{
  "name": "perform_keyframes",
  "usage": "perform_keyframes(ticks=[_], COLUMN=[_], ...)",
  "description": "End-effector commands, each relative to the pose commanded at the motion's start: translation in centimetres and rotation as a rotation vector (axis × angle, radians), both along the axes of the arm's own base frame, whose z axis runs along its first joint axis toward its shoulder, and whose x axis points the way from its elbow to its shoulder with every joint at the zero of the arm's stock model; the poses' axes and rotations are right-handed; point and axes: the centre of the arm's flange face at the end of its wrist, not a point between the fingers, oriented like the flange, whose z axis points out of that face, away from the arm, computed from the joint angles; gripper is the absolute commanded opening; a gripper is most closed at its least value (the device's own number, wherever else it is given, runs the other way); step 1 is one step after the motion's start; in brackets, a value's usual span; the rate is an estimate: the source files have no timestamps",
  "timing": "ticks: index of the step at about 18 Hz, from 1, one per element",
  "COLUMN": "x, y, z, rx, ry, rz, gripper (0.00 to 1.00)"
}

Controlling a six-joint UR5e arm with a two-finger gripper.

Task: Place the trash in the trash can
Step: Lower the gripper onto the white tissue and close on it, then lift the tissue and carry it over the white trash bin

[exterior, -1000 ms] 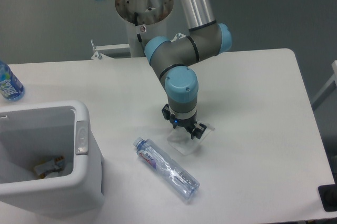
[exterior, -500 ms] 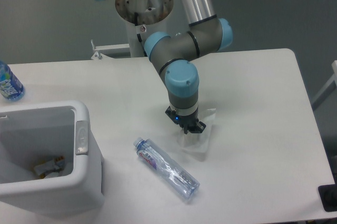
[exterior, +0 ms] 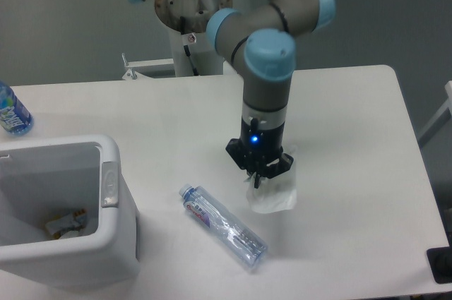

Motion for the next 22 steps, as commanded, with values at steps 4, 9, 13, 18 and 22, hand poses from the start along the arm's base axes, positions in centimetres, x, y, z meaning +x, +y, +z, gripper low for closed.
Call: perform_keyframes(ticks=[4, 9, 13, 18, 22], x=[0.4, 4.5, 9.1, 14.5, 18.1], y=[1.8, 3.6, 5.3, 7.7, 10.2], z=[6.0, 9.5, 10.3, 10.2, 8.5], rx=[0.156, 0.258, 0.271, 0.254, 0.219], ry=[-0.128, -0.246, -0.311, -0.364, -0.388], rz=[0.184, 0.175, 0.144, 0.102, 0.037], gripper=[0.00, 0.00, 0.00, 0.00, 0.00])
